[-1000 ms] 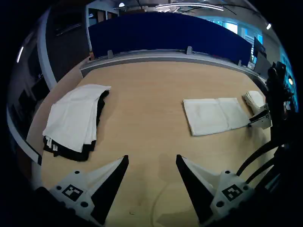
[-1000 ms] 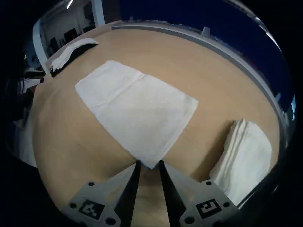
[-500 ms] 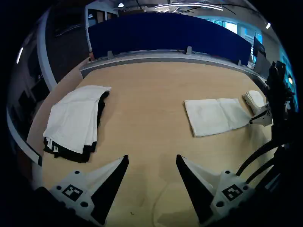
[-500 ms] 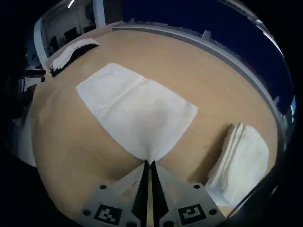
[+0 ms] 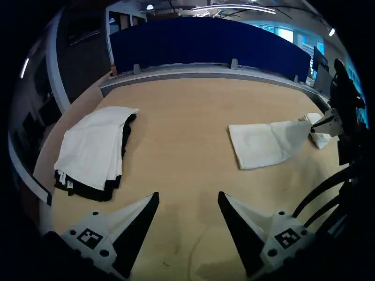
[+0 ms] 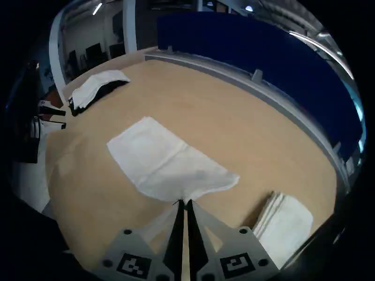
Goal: Fold towel
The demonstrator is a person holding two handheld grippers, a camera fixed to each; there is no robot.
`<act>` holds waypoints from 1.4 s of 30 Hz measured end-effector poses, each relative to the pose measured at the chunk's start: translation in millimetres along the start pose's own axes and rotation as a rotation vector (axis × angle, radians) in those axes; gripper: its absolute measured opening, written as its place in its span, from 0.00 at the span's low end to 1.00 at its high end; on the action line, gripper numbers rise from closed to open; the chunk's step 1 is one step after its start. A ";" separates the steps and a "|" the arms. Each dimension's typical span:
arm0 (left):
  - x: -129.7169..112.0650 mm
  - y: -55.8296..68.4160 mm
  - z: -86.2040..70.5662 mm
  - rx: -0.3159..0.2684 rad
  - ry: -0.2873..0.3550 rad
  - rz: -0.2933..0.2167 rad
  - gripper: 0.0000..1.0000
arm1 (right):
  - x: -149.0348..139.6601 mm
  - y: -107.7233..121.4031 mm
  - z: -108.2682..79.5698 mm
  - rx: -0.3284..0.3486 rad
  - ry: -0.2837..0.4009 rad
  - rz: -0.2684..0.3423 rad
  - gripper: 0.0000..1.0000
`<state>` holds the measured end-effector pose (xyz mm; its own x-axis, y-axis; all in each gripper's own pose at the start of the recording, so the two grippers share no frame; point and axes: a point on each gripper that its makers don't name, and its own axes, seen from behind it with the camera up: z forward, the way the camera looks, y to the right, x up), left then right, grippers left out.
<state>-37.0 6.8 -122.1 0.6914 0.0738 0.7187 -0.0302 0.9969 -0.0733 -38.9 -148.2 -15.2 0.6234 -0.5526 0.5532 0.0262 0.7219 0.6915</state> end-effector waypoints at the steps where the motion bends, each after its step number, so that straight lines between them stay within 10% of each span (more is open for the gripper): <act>1: 0.0 -0.2 -0.5 0.000 0.001 -0.002 0.93 | 5.6 -1.9 0.3 0.002 0.006 -0.010 0.04; 24: -2.8 -10.4 -10.4 0.004 0.023 -0.032 0.93 | 79.8 -40.7 24.3 0.065 0.050 -0.149 0.04; 42: -9.7 -24.7 -11.3 0.023 0.043 -0.103 0.93 | 89.2 -166.8 127.5 0.278 -0.015 -0.275 0.04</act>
<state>-34.9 -18.8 -135.1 0.7222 -0.0298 0.6911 0.0264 0.9995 0.0155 -87.3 -371.0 -22.0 0.6111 -0.7171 0.3352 -0.0234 0.4070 0.9131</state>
